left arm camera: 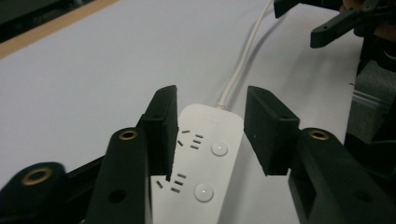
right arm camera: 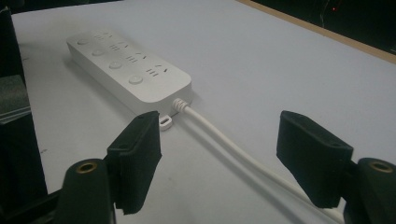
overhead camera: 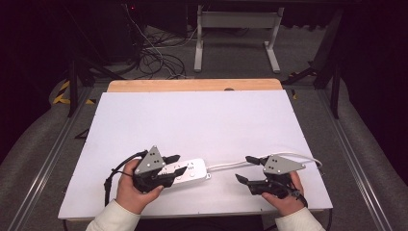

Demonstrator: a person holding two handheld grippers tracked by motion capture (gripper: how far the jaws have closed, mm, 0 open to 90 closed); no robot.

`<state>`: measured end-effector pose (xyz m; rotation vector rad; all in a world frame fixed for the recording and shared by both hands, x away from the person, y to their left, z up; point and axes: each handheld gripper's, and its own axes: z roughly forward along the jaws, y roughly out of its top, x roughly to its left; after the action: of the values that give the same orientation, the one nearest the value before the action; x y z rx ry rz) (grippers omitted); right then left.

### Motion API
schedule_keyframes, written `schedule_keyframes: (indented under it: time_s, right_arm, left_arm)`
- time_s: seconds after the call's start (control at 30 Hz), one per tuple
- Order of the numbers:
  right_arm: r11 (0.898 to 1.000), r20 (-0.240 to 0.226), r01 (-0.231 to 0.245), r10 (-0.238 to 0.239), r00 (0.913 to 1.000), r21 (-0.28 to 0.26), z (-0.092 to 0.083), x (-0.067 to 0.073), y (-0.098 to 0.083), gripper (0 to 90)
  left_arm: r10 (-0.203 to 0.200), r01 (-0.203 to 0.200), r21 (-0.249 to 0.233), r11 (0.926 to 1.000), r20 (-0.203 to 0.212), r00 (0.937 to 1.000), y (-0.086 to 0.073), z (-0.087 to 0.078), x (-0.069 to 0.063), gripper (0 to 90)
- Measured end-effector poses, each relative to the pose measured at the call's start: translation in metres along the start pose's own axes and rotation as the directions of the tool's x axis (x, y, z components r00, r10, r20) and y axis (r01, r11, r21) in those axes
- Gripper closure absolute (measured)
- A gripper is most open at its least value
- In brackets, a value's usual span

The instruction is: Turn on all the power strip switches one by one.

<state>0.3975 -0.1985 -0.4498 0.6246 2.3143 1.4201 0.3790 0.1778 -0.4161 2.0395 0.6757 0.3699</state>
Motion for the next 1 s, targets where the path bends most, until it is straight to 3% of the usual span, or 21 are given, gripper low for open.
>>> schedule_keyframes:
  time_s: [0.07, 0.23, 0.33, 0.43, 0.47, 0.63, 0.8, 1.0]
  right_arm:
    - [1.000, -0.001, 0.002, -0.002, 1.0000, -0.001, 0.000, 0.000, 0.000, 31.3]
    - [1.000, 0.000, 0.000, 0.000, 1.0000, -0.001, 0.000, 0.000, 0.000, 31.2]
    - [1.000, 0.001, 0.001, -0.001, 1.0000, -0.001, -0.001, 0.000, 0.000, 31.2]
    - [1.000, 0.001, -0.001, 0.001, 1.0000, -0.003, -0.001, 0.000, 0.000, 31.2]
    - [1.000, 0.001, 0.000, 0.000, 1.0000, -0.003, -0.001, 0.000, 0.000, 31.2]
    - [1.000, 0.002, 0.001, -0.001, 1.0000, -0.002, 0.000, 0.000, 0.000, 31.2]
    - [1.000, 0.003, -0.002, 0.002, 1.0000, 0.000, 0.000, 0.000, 0.000, 31.2]
    - [1.000, 0.003, -0.002, 0.002, 1.0000, 0.001, 0.000, -0.001, -0.001, 31.2]
  left_arm:
    - [-0.023, 0.024, -0.022, 0.9995, 0.019, 0.9995, -0.005, -0.005, 0.003, 47.9]
    - [-0.035, 0.034, -0.078, 0.9964, -0.002, 0.9994, -0.021, -0.019, 0.006, 33.6]
    - [-0.050, 0.045, -0.089, 0.9950, -0.048, 0.9976, -0.032, -0.026, 0.006, 27.6]
    - [-0.055, 0.045, -0.085, 0.9954, -0.114, 0.9919, -0.043, -0.034, 0.008, 24.4]
    - [-0.060, 0.049, -0.092, 0.9945, -0.116, 0.9914, -0.047, -0.036, 0.009, 24.2]
    - [-0.013, 0.003, -0.105, 0.9945, -0.099, 0.9950, -0.065, -0.045, 0.013, 18.7]
    - [-0.029, 0.014, -0.166, 0.9861, -0.087, 0.9958, -0.080, -0.050, 0.016, 16.8]
    - [-0.053, 0.029, -0.170, 0.9850, -0.139, 0.9889, -0.093, -0.052, 0.018, 14.8]
